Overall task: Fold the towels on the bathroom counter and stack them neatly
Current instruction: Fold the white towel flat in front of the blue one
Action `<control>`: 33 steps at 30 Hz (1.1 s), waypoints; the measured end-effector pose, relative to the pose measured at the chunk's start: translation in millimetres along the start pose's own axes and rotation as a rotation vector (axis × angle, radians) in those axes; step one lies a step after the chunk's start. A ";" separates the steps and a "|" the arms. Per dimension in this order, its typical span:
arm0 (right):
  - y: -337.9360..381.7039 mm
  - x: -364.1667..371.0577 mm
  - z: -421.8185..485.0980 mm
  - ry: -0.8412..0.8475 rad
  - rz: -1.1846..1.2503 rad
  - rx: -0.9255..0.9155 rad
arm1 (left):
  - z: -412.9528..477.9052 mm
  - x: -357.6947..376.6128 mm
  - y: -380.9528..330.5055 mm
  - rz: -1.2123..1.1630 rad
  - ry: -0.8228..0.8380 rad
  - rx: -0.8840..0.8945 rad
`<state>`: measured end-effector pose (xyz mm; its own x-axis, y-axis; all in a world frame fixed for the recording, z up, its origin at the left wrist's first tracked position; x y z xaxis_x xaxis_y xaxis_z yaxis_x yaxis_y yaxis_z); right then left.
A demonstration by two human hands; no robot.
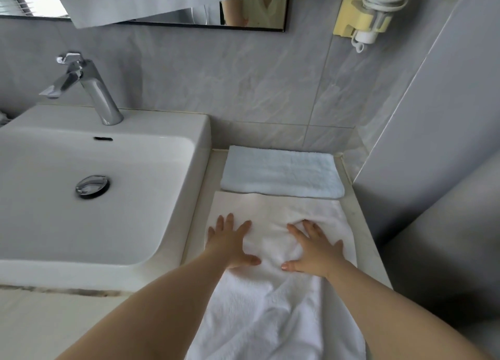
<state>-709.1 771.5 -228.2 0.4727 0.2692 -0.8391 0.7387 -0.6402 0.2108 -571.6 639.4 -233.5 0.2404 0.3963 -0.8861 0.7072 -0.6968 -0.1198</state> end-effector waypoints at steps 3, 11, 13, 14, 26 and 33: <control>5.0 -1.4 -9.1 -0.058 -0.095 0.032 | -10.9 -2.8 -2.6 -0.030 -0.049 -0.043; 25.2 -14.4 -66.0 -0.442 -0.020 -0.017 | -73.2 -23.5 -23.3 -0.207 -0.423 0.080; 20.8 -7.8 -81.7 -0.431 0.054 -0.009 | -86.8 -10.5 -18.3 -0.270 -0.354 0.122; 19.1 -2.6 -89.5 -0.412 0.078 -0.009 | -93.2 -3.1 -14.7 -0.287 -0.316 0.136; 10.9 82.2 -140.5 -0.115 0.087 0.021 | -146.0 54.8 -3.2 -0.115 -0.176 0.130; -8.8 103.5 -150.5 -0.165 -0.022 0.007 | -144.8 71.9 19.2 0.047 -0.076 0.119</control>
<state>-594.3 913.3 -241.5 0.3713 0.1619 -0.9143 0.7444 -0.6404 0.1889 -444.4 741.0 -234.7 0.2172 0.3184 -0.9227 0.6115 -0.7812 -0.1256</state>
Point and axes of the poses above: each hand's wrist, its own z-axis towards the middle knuckle, its own x-axis out of the palm, y = z × x, the point moved 8 cm from there along z, towards the middle knuckle, and after that the axes turned 2 degrees about z, right-handed, at the moved point
